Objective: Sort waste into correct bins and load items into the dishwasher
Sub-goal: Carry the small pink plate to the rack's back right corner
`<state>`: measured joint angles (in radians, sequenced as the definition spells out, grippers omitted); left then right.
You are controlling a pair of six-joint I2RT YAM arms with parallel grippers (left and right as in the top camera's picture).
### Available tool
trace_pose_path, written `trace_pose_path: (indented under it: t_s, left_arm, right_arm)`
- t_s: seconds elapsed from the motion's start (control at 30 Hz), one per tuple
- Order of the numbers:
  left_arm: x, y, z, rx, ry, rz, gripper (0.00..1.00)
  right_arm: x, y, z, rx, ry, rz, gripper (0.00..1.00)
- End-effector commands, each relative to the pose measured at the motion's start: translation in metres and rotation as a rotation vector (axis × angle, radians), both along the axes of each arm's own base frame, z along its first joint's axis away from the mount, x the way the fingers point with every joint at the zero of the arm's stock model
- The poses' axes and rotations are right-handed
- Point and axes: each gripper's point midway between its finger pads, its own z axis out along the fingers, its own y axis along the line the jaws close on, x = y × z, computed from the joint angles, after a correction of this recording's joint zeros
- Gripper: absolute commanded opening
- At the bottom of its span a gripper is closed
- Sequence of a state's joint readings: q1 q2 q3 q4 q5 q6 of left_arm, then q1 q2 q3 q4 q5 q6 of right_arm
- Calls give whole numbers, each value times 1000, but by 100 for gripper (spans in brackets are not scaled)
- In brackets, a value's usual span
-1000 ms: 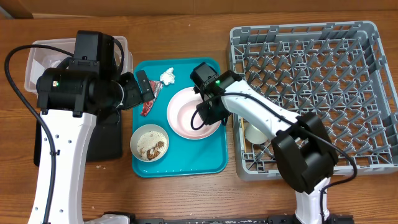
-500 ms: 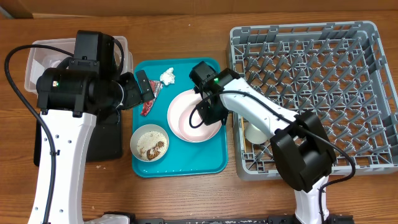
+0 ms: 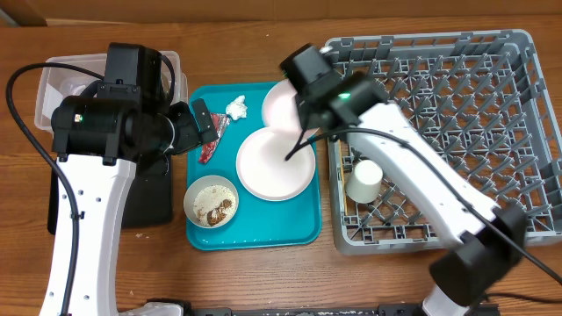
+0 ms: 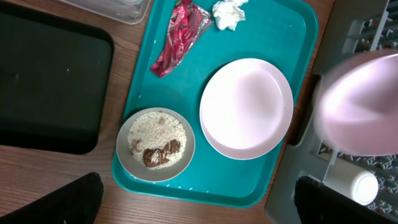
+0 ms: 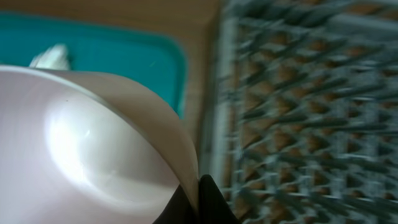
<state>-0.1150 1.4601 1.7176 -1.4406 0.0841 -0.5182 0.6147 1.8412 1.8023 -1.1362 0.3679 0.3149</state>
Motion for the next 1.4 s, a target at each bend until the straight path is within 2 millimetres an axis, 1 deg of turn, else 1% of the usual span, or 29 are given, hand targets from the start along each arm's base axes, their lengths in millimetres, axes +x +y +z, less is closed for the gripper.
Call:
trace_pose_path:
  t_s: [0.0, 0.07, 0.2, 0.37, 0.43, 0.47, 0.5, 0.63, 0.73, 0.9, 0.97, 1.07, 1.13, 1.37]
  left_arm:
    - [3, 3, 3, 8, -11, 17, 100]
    - [4, 3, 4, 7, -17, 17, 100]
    - [10, 2, 6, 4, -43, 17, 100]
    - [10, 2, 6, 4, -43, 17, 100]
    - [10, 2, 6, 4, -43, 17, 100]
    - [10, 2, 6, 4, -43, 17, 100]
    - [10, 2, 6, 4, -43, 17, 100]
    - [10, 2, 6, 4, -43, 17, 100]
    - [10, 2, 6, 4, -43, 17, 100]
    - [10, 2, 6, 4, -43, 17, 100]
    - [10, 2, 6, 4, -43, 17, 100]
    - [10, 2, 6, 4, -43, 17, 100]
    - [10, 2, 6, 4, -43, 17, 100]
    - [10, 2, 6, 4, -43, 17, 100]
  right_arm:
    - [23, -74, 57, -84, -241, -316, 4]
    - [28, -102, 65, -123, -291, -419, 4]
    - [34, -154, 75, -201, -354, -586, 4]
    - [35, -211, 89, -298, -412, -739, 4]
    - [33, -231, 91, -325, -411, -785, 4]
    - [31, -241, 90, -333, -403, -806, 4]
    - [29, -256, 89, -346, -391, -838, 4]
    - [22, -288, 79, -377, -357, -909, 4]
    - [16, -311, 64, -411, -310, -953, 4]
    - [10, -337, 31, -415, -239, -1006, 4]
    - [6, -347, 20, -427, -220, -1027, 4]
    - [1, -358, 9, -437, -202, -1051, 4]
    - [1, -362, 3, -431, -193, -1059, 4]
    - [7, -356, -17, -417, -147, -1036, 4]
